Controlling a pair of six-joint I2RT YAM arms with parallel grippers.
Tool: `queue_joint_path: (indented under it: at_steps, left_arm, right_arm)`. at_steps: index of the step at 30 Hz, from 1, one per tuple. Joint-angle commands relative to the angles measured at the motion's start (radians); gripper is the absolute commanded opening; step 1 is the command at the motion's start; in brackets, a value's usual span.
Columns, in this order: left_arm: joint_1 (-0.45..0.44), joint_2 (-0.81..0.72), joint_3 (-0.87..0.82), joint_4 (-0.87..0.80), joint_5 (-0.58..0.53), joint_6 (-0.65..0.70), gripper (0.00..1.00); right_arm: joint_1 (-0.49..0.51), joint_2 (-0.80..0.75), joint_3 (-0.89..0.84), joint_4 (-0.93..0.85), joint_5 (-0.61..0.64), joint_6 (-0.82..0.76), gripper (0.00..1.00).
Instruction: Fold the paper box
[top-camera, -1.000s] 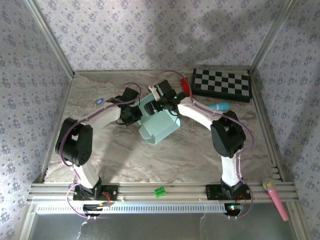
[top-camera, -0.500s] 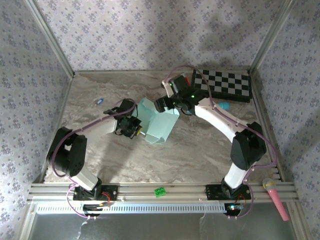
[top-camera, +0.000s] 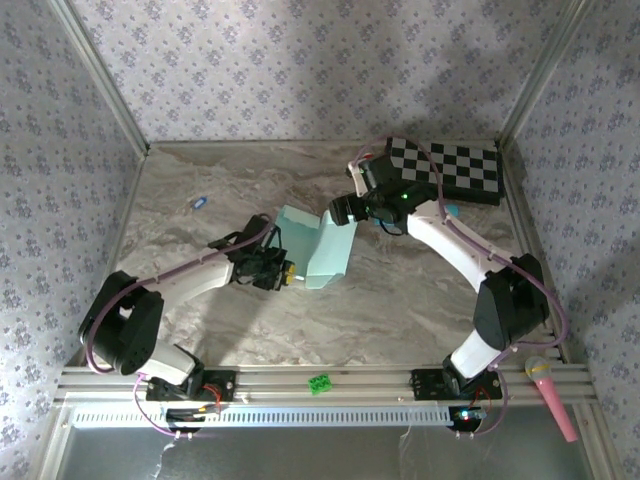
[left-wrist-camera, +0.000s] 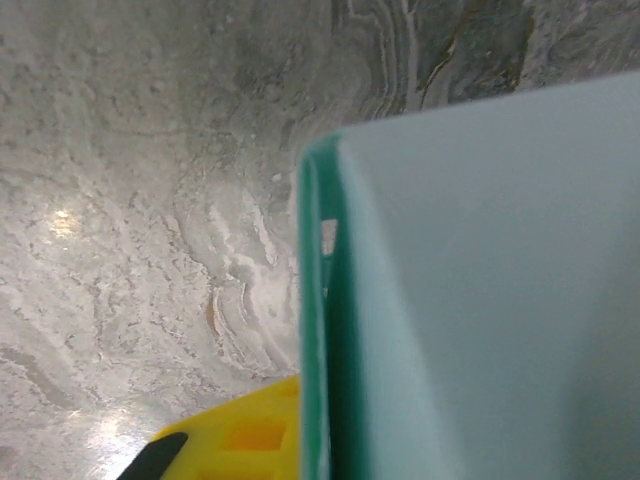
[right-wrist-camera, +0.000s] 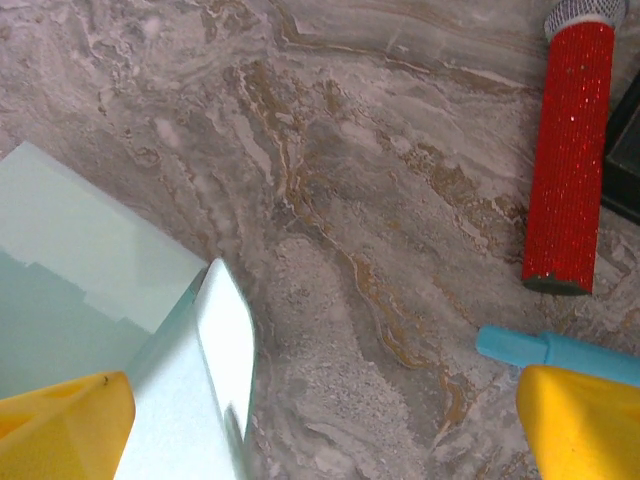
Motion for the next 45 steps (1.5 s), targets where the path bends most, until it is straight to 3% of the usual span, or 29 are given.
queue_joint_path:
  at_steps: [1,3,9,14,17,23,27,30,39,45]
  left_arm:
    - [-0.009,0.002,-0.028,0.04,0.027,-0.165,0.15]
    - [-0.01,0.007,-0.042,0.062,0.024,-0.174,0.2]
    - [-0.01,0.024,-0.043,0.068,0.018,-0.166,0.52]
    - [-0.009,0.017,0.0,-0.018,-0.018,-0.111,0.83]
    - [-0.007,0.016,0.04,-0.088,-0.05,-0.06,0.94]
    - [-0.002,0.034,0.016,-0.007,-0.039,-0.058,0.95]
    - [-0.001,0.062,0.026,-0.014,-0.011,-0.053,0.93]
    - [-0.001,0.072,0.027,-0.019,-0.003,-0.054,0.88]
    - [-0.002,0.077,0.012,-0.016,-0.004,-0.061,0.82]
    - [-0.001,0.092,0.009,0.0,0.018,-0.06,0.81]
  right_arm:
    - [-0.009,-0.034,-0.009,-0.009,0.006,0.021,1.0]
    - [-0.011,-0.035,-0.015,-0.008,0.005,0.023,1.0]
    - [-0.019,-0.04,-0.022,-0.013,-0.002,0.028,1.0]
    - [-0.024,-0.049,-0.029,-0.012,-0.015,0.03,1.0]
    - [-0.025,-0.055,-0.037,-0.023,-0.037,0.038,0.99]
    - [-0.045,-0.083,-0.125,-0.023,-0.131,0.135,0.96]
    - [-0.092,-0.095,-0.242,0.039,-0.248,0.254,0.86]
    - [-0.112,-0.113,-0.329,0.088,-0.266,0.344,0.78]
    - [-0.081,-0.224,-0.643,0.386,-0.379,0.588,0.74]
    - [-0.049,-0.177,-0.671,0.493,-0.403,0.643,0.73]
